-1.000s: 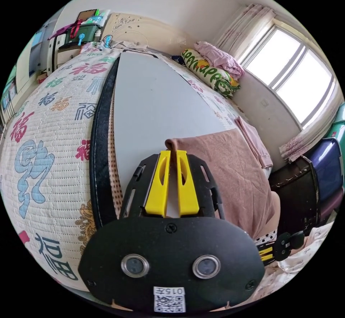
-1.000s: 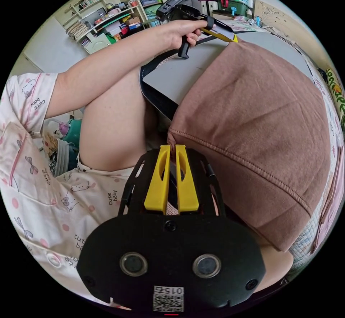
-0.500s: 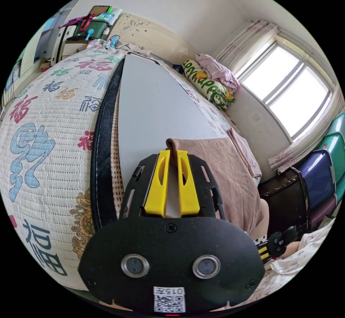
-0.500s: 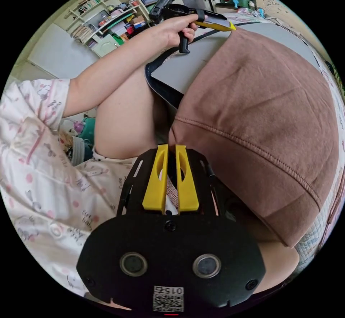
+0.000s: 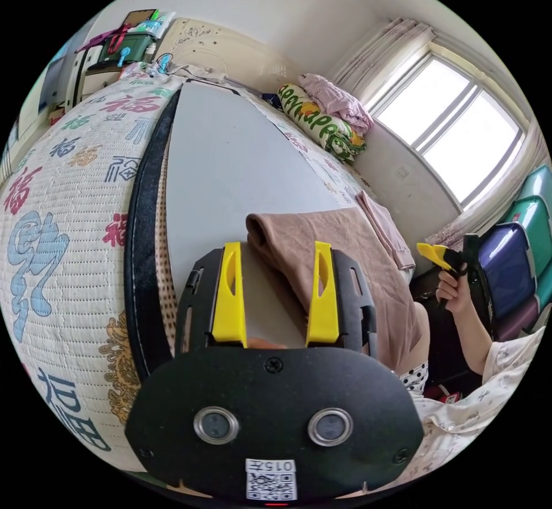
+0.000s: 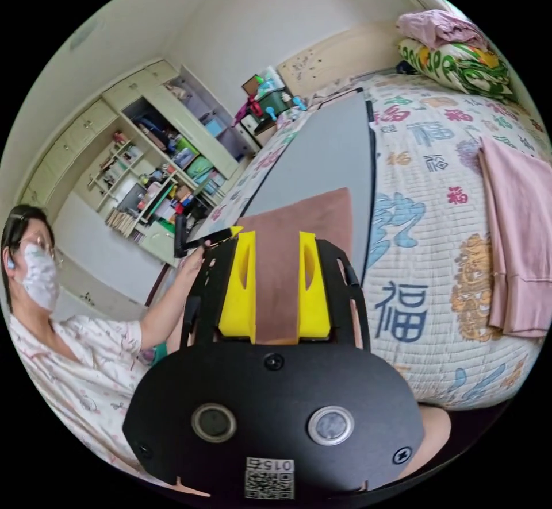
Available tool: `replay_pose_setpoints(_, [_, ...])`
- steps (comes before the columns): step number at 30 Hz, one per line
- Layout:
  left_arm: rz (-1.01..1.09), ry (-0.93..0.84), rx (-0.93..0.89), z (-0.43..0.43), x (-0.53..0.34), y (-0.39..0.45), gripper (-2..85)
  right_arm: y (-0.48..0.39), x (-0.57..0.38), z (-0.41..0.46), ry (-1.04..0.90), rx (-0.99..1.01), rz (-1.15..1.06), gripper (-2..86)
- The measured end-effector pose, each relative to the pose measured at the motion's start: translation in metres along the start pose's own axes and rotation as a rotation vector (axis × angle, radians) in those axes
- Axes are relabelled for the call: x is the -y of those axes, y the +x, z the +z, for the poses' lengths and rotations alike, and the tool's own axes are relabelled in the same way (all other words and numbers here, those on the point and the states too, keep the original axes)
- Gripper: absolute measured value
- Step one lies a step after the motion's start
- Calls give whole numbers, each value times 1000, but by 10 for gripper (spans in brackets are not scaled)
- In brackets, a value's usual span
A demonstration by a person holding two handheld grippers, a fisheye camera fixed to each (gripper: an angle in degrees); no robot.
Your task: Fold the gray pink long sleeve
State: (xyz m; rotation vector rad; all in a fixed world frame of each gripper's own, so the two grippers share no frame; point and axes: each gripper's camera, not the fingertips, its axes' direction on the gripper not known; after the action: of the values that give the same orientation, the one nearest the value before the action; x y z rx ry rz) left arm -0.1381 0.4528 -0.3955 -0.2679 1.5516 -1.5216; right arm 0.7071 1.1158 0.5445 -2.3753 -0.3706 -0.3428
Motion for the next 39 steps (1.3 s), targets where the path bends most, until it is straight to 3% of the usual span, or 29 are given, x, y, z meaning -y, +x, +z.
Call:
replay_pose_setpoints(5, [-39, -49, -41, 11, 4, -10, 175, 85, 66, 68, -51, -146, 113, 144])
replay_pose_setpoints(11, [-29, -60, -51, 6, -3, -8, 165, 147, 100, 136, -102, -168, 154, 155])
replay_pose_setpoints(19, [-128, -67, -239, -4, -33, -33, 98, 187, 84, 214, -251, -127, 107, 106])
replay_pose_setpoints(24, [-78, 20, -294, -43, -67, -17, 68, 197, 43, 202, -233, -87, 117, 60])
replay_pose_setpoints(27, [4, 126, -318, -109, -94, 19, 64, 160, 6, 163, -135, -32, 21, 56])
replay_pose_setpoints(33, [174, 481, -310, -348, -182, 98, 60, 23, -61, 62, 54, 171, -284, 54])
replay_pose_setpoints(35, [247, 647, -241, -466, -238, 133, 59, -40, -90, 37, 123, 296, -410, 53])
replay_pose_setpoints(39, [362, 793, -66, -631, -334, 195, 60, -132, -145, 35, 172, 442, -579, 53])
